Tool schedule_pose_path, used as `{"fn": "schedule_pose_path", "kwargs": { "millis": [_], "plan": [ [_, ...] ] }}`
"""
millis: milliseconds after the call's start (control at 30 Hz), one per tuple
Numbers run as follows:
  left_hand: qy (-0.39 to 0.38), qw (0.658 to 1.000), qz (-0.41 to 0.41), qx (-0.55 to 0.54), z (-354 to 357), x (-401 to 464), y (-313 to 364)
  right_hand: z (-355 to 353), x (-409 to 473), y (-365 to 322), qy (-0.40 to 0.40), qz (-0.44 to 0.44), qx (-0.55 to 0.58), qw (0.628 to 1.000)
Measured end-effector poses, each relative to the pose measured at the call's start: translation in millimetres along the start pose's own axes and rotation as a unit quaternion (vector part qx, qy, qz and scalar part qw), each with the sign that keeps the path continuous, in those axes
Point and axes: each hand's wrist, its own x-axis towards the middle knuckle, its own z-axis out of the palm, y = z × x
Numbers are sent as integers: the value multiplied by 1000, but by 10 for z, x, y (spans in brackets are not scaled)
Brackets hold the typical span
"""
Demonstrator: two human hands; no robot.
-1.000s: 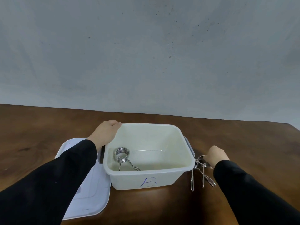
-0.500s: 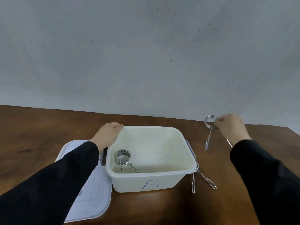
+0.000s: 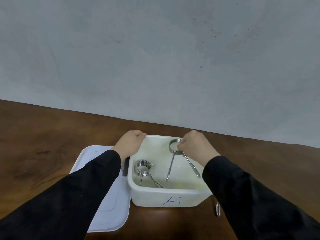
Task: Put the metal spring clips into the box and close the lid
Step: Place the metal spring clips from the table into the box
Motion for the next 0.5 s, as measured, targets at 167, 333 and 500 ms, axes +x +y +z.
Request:
{"fn": "schedule_pose_path", "kwargs": {
  "millis": [167,333,500],
  "plan": [
    [0,1000,2,3,-11,-1,-4,486,227,348,-65,40,-31,997],
    [1,1000,4,25,-7,13,-4,594,207,380,-70,0,-235,969],
    [2,999,9,34,-6,28,2,641,205,407,-109,-47,-291,949]
  ]
}}
